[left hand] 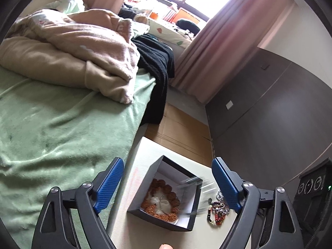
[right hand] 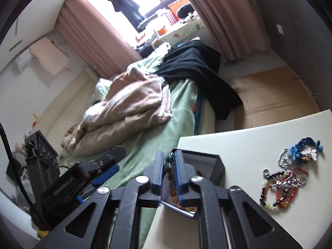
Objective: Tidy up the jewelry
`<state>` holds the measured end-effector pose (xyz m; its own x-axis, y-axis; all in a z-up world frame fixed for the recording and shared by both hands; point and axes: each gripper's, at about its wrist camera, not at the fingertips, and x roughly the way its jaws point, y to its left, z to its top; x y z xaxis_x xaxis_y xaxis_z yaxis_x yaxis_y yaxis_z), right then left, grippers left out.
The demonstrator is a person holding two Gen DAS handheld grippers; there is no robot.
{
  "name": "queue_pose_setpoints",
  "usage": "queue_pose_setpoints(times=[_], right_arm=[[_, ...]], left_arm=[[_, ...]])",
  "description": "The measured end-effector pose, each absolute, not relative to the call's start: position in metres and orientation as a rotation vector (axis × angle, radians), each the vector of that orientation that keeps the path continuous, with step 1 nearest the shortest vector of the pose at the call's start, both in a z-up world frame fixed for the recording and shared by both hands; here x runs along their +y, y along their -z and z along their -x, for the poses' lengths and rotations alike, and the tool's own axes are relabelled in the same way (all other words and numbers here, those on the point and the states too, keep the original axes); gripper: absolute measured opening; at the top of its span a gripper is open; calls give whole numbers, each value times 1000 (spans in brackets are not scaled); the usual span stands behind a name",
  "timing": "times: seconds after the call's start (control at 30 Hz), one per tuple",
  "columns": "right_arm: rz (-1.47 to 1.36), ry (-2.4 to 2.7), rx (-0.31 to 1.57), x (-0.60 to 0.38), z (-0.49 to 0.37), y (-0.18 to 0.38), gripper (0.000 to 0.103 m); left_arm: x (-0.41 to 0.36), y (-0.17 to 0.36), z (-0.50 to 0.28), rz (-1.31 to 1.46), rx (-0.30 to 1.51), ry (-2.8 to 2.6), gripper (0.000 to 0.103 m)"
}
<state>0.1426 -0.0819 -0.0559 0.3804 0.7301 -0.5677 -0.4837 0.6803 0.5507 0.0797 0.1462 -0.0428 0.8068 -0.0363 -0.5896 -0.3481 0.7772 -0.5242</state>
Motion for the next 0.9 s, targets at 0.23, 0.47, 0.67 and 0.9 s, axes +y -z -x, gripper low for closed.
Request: queue_pose_setpoints(times=[0.23,0.47,0.67,0.9], right_arm=[[-373,-678,879,-125,-146,61,76],[-399,-572,911,-178,-148,63,76],[-454,-520,935,-216,-156,67,76],[-514,-473,968,-251,-162,76,76]], left_arm=[[136,43,-83,650,636,-164,87],[107,39,-94,609,643,-123,87],[71,36,-113,542,679,-72,87],[33,42,-141,478,772,5,82]])
